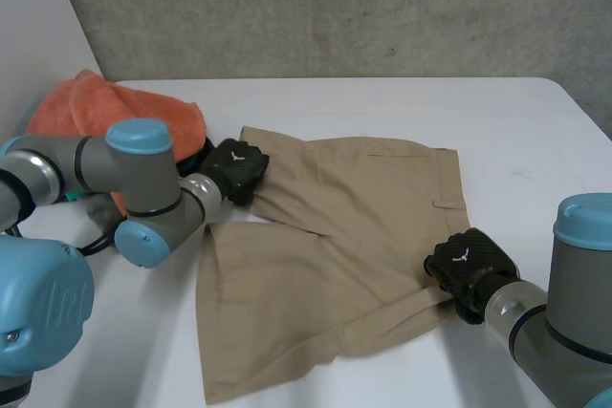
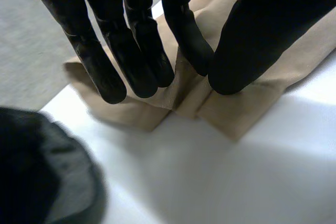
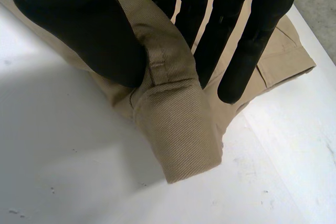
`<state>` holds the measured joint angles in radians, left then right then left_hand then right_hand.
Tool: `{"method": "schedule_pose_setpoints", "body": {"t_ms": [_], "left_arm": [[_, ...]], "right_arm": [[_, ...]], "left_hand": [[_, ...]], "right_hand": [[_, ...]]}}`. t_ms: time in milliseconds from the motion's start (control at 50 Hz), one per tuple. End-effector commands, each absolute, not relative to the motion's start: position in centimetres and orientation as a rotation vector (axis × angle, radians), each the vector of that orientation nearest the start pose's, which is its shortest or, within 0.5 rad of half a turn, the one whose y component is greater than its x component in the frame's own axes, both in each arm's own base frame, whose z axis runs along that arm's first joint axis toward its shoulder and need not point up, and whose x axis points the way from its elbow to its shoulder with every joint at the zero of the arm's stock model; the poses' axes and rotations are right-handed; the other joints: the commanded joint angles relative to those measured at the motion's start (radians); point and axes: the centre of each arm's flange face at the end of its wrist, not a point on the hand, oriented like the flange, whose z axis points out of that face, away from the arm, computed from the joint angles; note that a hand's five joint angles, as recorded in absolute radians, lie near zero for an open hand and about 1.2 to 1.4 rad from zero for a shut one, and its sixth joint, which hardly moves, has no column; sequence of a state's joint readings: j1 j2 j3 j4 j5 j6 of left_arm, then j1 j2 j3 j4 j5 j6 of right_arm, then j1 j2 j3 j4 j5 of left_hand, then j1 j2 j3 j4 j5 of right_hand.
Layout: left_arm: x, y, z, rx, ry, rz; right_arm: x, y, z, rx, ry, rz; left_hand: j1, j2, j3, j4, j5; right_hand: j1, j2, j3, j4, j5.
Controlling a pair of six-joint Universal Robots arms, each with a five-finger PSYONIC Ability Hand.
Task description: Fold the laundry.
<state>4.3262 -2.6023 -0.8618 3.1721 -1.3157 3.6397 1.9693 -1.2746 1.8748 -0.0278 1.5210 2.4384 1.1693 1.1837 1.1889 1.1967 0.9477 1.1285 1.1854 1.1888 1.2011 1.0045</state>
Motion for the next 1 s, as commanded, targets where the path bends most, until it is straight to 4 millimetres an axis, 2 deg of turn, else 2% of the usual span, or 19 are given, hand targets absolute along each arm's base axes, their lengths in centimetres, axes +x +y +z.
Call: {"method": "schedule_pose_setpoints", "body": {"t_ms": [20, 80, 140, 400, 420, 440, 480, 520, 540, 580, 620, 680, 700, 760, 780, 800, 860, 900, 1000], "left_arm": [[-30.4, -37.2, 14.0, 1.120, 2.196, -1.913], [-29.9, -36.1, 15.2, 1.130, 2.193, -1.917], [-29.6, -35.3, 15.5, 1.135, 2.186, -1.923], [-29.2, -34.5, 14.1, 1.145, 2.217, -1.881], [-29.2, -34.6, 14.1, 1.143, 2.219, -1.882], [-29.2, -34.6, 14.1, 1.145, 2.219, -1.883], [-29.1, -34.4, 14.4, 1.139, 2.221, -1.876], [-29.0, -34.3, 15.0, 1.129, 2.212, -1.887], [-28.9, -34.1, 16.6, 1.103, 2.203, -1.920], [-28.5, -33.4, 18.3, 1.091, 2.194, -1.940], [-27.7, -31.7, 20.0, 1.085, 2.214, -1.928], [-27.2, -29.5, 21.3, 1.087, 2.241, -1.920], [-26.8, -28.1, 22.1, 1.077, 2.268, -1.923], [-26.4, -25.5, 23.0, 1.055, 2.329, -1.934], [-26.2, -23.6, 23.4, 1.042, 2.383, -1.939], [-26.2, -22.7, 23.5, 1.036, 2.411, -1.940], [-25.8, -19.5, 23.2, 1.017, 2.542, -1.903], [-25.5, -18.3, 22.6, 1.004, 2.608, -1.859], [-25.2, -14.8, 19.7, 1.003, 2.806, -1.676]], "right_arm": [[23.4, -20.3, 14.3, -1.527, 2.404, -1.547], [23.4, -20.2, 14.3, -1.530, 2.402, -1.546], [23.4, -20.2, 14.4, -1.527, 2.402, -1.548], [23.5, -19.9, 14.8, -1.456, 2.415, -1.546], [23.5, -19.9, 15.0, -1.444, 2.415, -1.551], [23.5, -20.0, 15.2, -1.433, 2.413, -1.561], [23.6, -20.1, 15.7, -1.391, 2.405, -1.586], [23.7, -20.1, 16.2, -1.357, 2.400, -1.595], [23.7, -20.1, 16.3, -1.349, 2.397, -1.597], [23.8, -20.3, 16.6, -1.336, 2.391, -1.608], [24.2, -20.5, 17.1, -1.312, 2.376, -1.622], [25.0, -20.5, 17.8, -1.265, 2.341, -1.643], [25.2, -20.6, 18.0, -1.244, 2.334, -1.650], [25.6, -21.3, 19.0, -1.130, 2.321, -1.674], [25.6, -21.5, 19.1, -1.105, 2.323, -1.676], [25.7, -21.6, 19.2, -1.078, 2.321, -1.678], [25.9, -22.2, 19.6, -1.005, 2.317, -1.683], [26.0, -22.5, 19.3, -0.988, 2.326, -1.669], [26.0, -22.7, 18.8, -0.981, 2.339, -1.650]], "left_hand": [[0.227, 0.213, 0.207, 0.200, 0.274], [0.227, 0.213, 0.207, 0.200, 0.274], [0.227, 0.213, 0.207, 0.200, 0.274], [0.227, 0.213, 0.207, 0.200, 0.274], [0.094, 0.079, 0.074, 0.066, 0.141], [-0.219, -0.233, -0.238, -0.246, -0.172], [-0.561, -0.575, -0.581, -0.588, -0.514], [-0.595, -0.609, -0.614, -0.622, -0.547], [-0.656, -0.670, -0.675, -0.683, -0.609], [-0.671, -0.685, -0.691, -0.698, -0.624], [-0.677, -0.691, -0.696, -0.704, -0.630], [-0.680, -0.694, -0.699, -0.707, -0.633], [-0.680, -0.694, -0.699, -0.707, -0.633], [-0.680, -0.694, -0.699, -0.707, -0.633], [-0.680, -0.694, -0.699, -0.707, -0.633], [-0.677, -0.691, -0.696, -0.704, -0.630], [-0.677, -0.691, -0.696, -0.704, -0.630], [-0.677, -0.691, -0.696, -0.704, -0.630], [-0.680, -0.694, -0.699, -0.707, -0.633]], "right_hand": [[0.268, 0.211, 0.207, 0.195, 0.217], [0.268, 0.211, 0.207, 0.195, 0.217], [0.268, 0.211, 0.207, 0.195, 0.217], [0.268, 0.211, 0.207, 0.195, 0.217], [0.268, 0.211, 0.207, 0.195, 0.217], [0.268, 0.211, 0.207, 0.195, 0.217], [0.268, 0.211, 0.207, 0.195, 0.217], [0.268, 0.211, 0.207, 0.195, 0.217], [0.268, 0.211, 0.207, 0.195, 0.217], [0.268, 0.211, 0.207, 0.195, 0.217], [0.268, 0.211, 0.207, 0.195, 0.217], [0.268, 0.211, 0.207, 0.195, 0.217], [0.268, 0.211, 0.207, 0.195, 0.217], [0.268, 0.211, 0.207, 0.195, 0.217], [0.268, 0.211, 0.207, 0.195, 0.217], [0.268, 0.211, 0.207, 0.195, 0.217], [0.268, 0.211, 0.207, 0.195, 0.217], [0.268, 0.211, 0.207, 0.195, 0.217], [0.268, 0.211, 0.207, 0.195, 0.217]]}}
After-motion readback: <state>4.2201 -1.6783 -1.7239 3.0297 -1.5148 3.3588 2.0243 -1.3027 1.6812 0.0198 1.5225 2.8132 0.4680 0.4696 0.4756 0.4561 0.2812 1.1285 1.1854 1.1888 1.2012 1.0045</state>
